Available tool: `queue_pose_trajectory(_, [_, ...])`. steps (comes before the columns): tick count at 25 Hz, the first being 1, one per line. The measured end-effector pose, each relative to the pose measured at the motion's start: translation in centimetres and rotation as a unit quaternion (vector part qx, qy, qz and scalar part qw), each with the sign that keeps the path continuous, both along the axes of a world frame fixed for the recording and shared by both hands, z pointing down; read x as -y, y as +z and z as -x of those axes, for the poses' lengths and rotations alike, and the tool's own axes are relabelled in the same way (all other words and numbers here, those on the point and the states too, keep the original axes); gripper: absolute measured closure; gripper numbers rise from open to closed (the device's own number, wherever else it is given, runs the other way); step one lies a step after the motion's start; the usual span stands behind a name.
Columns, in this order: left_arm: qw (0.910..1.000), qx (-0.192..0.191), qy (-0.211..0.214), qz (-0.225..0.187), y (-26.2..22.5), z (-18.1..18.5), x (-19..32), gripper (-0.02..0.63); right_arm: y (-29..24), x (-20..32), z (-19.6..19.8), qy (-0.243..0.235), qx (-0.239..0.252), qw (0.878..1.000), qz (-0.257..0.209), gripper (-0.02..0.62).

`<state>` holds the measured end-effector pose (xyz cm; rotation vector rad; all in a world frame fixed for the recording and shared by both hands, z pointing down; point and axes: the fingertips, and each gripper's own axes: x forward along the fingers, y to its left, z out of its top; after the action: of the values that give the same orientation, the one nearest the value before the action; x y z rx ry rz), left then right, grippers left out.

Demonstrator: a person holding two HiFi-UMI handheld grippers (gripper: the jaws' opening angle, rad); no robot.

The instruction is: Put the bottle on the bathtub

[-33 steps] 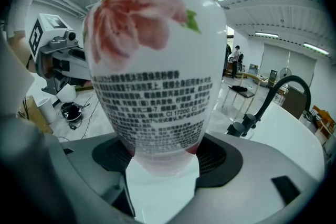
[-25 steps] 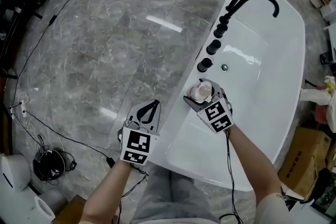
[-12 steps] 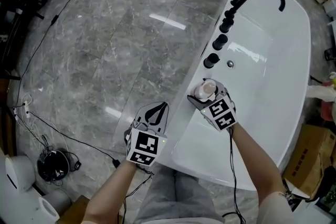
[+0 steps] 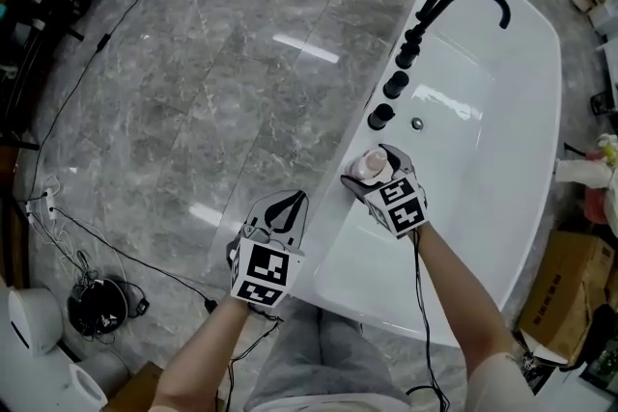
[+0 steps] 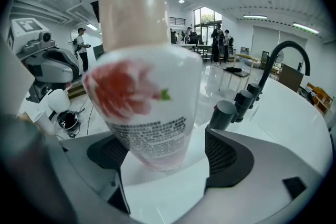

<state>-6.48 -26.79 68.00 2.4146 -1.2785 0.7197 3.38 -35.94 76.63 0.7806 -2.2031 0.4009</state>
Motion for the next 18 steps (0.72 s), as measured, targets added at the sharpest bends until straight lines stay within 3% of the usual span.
queue_pose_trajectory(9, [0.9992,-0.007,-0.018,-0.035,-9.3,1.4,0.0,0.584,-10.4,-1.9,-2.3,-0.019,0.007,1.0,0.001,0.155])
queue_pose_trajectory(14, [0.9974,0.001,-0.021,-0.069,-15.6,2.3,0.3,0.584,-18.9,-3.2,-2.6,0.029,0.083,0.996,0.017,0.163])
queue_pose_trajectory(15, [0.9969,0.002,-0.022,-0.076,-17.0,2.5,0.2,0.584,-20.6,-3.6,-2.6,0.034,0.092,0.995,0.011,0.18])
queue_pose_trajectory(18, [0.9947,0.005,-0.023,-0.1,-21.0,2.6,-0.3,0.584,-26.0,-4.8,-3.2,0.057,0.106,0.993,-0.019,0.345])
